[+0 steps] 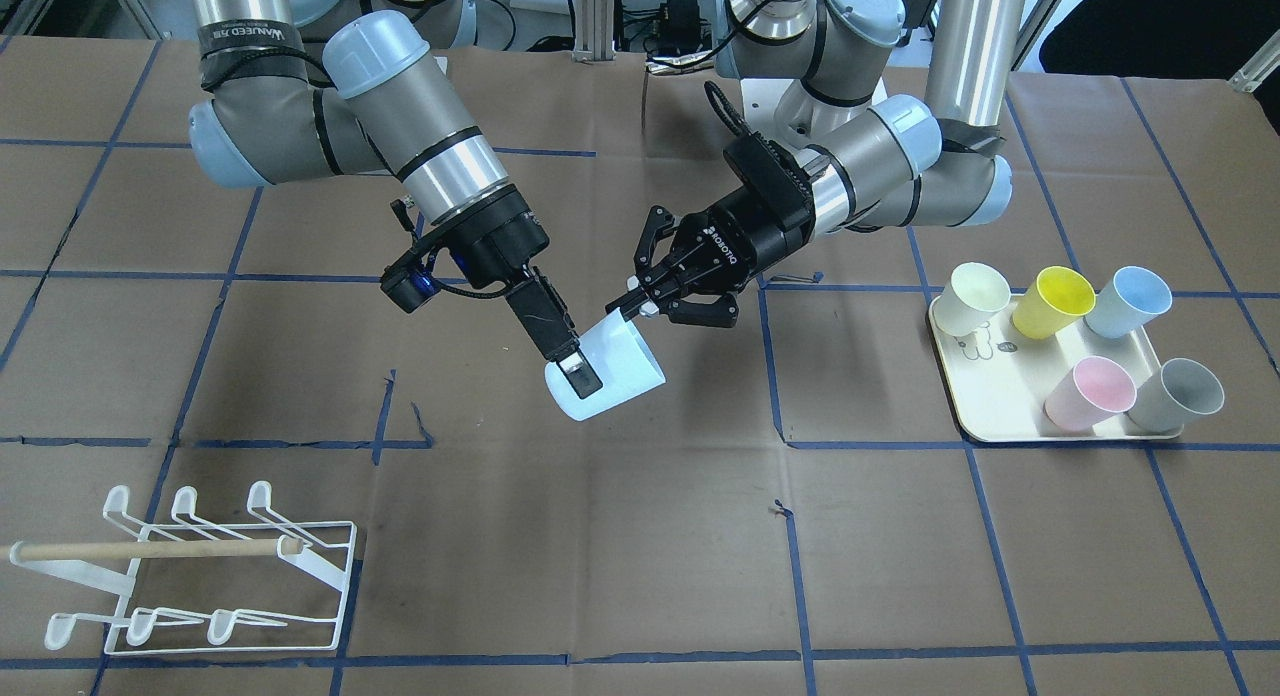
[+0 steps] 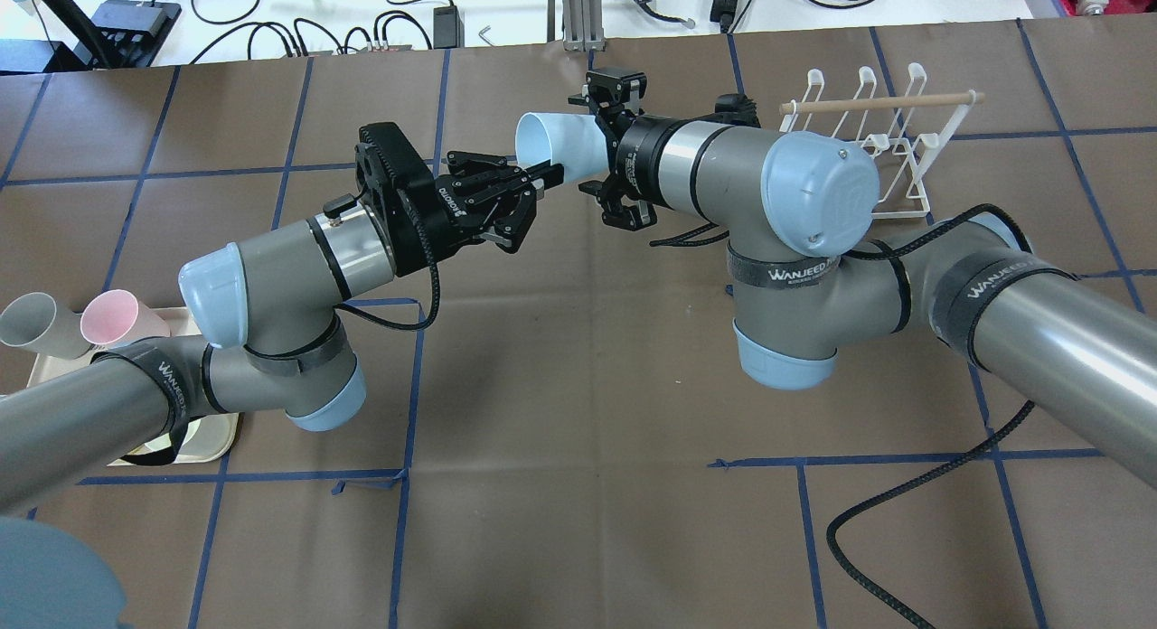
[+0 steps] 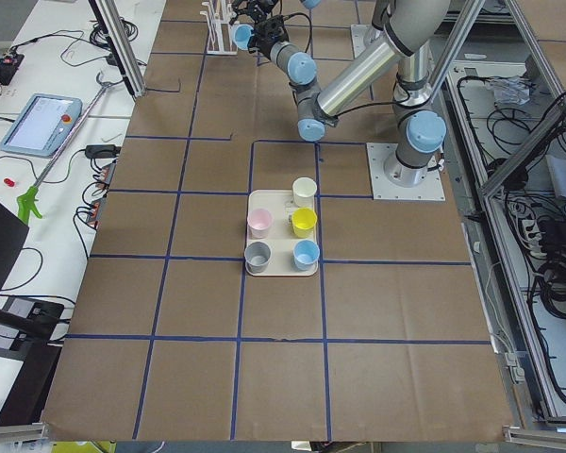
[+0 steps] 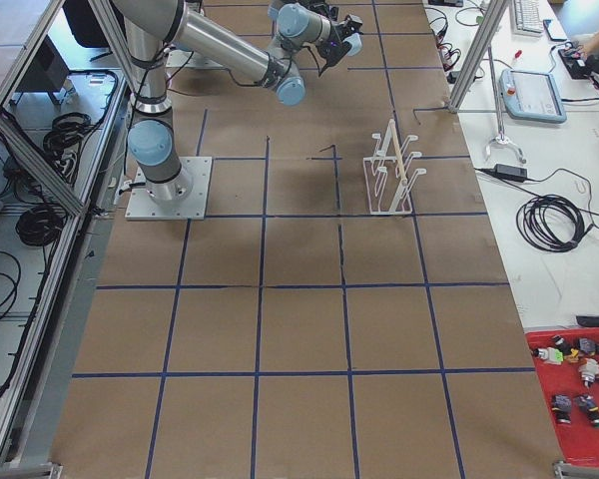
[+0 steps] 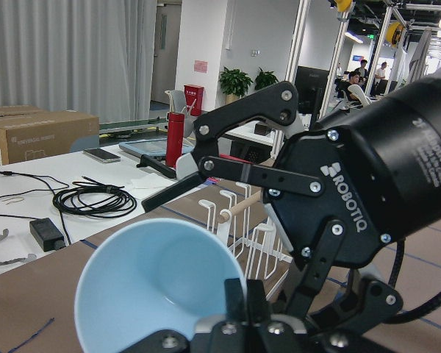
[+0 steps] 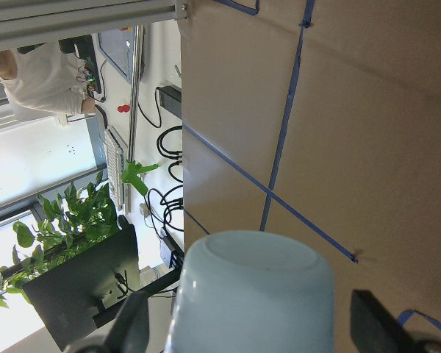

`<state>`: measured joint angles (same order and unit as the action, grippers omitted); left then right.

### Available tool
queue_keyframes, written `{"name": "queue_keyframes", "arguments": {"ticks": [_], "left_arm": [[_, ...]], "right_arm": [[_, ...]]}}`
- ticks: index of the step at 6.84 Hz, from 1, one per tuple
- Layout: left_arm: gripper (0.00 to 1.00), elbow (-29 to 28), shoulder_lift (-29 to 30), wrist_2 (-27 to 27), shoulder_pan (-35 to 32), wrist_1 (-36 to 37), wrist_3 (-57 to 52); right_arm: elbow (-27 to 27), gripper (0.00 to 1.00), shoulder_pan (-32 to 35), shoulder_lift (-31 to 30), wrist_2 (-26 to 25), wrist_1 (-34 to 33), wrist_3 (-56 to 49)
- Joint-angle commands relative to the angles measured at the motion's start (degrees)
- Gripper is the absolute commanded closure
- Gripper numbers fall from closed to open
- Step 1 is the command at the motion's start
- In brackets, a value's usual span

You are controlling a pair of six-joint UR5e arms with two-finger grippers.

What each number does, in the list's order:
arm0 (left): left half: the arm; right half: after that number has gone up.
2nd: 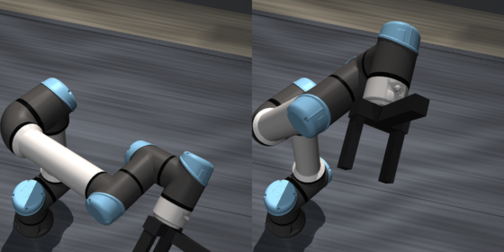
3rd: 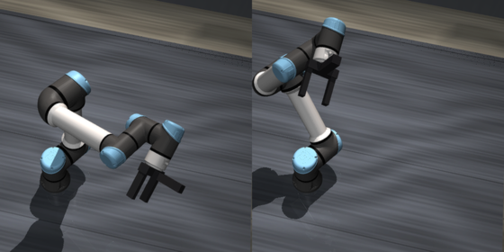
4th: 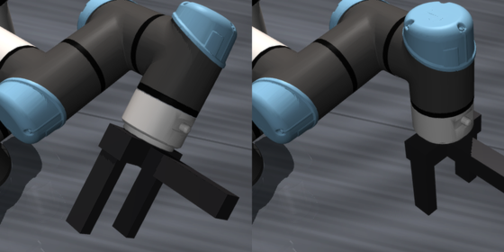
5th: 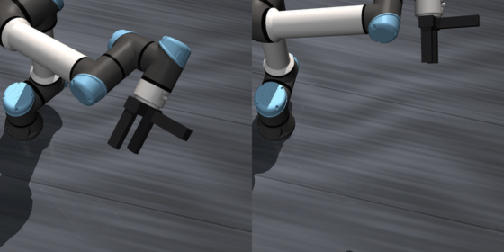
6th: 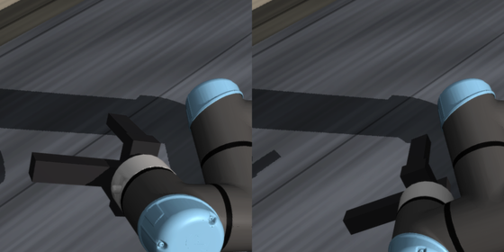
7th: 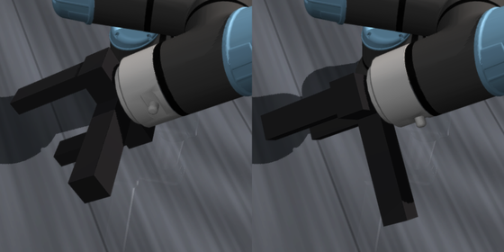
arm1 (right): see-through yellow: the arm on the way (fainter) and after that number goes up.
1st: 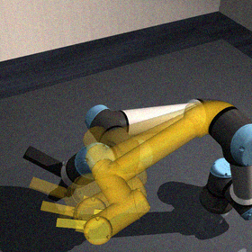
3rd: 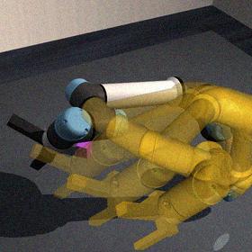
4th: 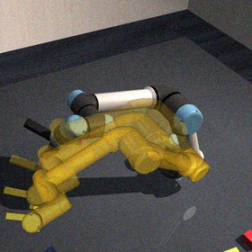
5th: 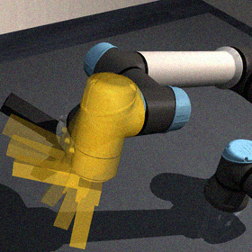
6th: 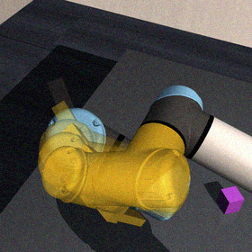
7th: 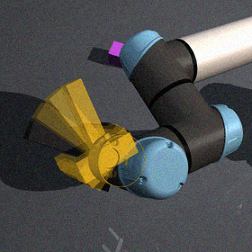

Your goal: Transfer IKEA cup to right arm and place on rack

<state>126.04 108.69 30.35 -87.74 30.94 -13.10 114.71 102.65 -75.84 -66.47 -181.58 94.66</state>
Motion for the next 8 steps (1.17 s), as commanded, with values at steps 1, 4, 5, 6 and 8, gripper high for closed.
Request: {"name": "queue_keyframes", "arguments": {"ticks": [1, 4, 5, 6, 8], "left_arm": [[0.99, 0.1, 0.1, 0.0, 0.0, 0.4, 0.0], [0.99, 0.0, 0.2, 0.0, 0.0, 0.4, 0.0], [0.99, 0.1, 0.2, 0.0, 0.0, 0.4, 0.0], [0.99, 0.0, 0.2, 0.0, -0.1, 0.4, 0.0], [0.87, 0.0, 0.2, 0.0, 0.0, 0.4, 0.8]], "right_arm": [[-0.1, 0.04, 0.1, 0.3, 0.0, 0.0, 0.0], [-0.3, 0.2, 0.1, 0.3, 0.0, 0.0, -0.2], [-0.3, 0.27, 0.1, 0.3, 0.0, 0.0, -0.3], [-0.3, 0.27, 0.1, 0.3, 0.0, 0.0, -0.4], [-0.3, 0.37, 0.1, 0.2, 0.0, 0.0, -0.4]]}}
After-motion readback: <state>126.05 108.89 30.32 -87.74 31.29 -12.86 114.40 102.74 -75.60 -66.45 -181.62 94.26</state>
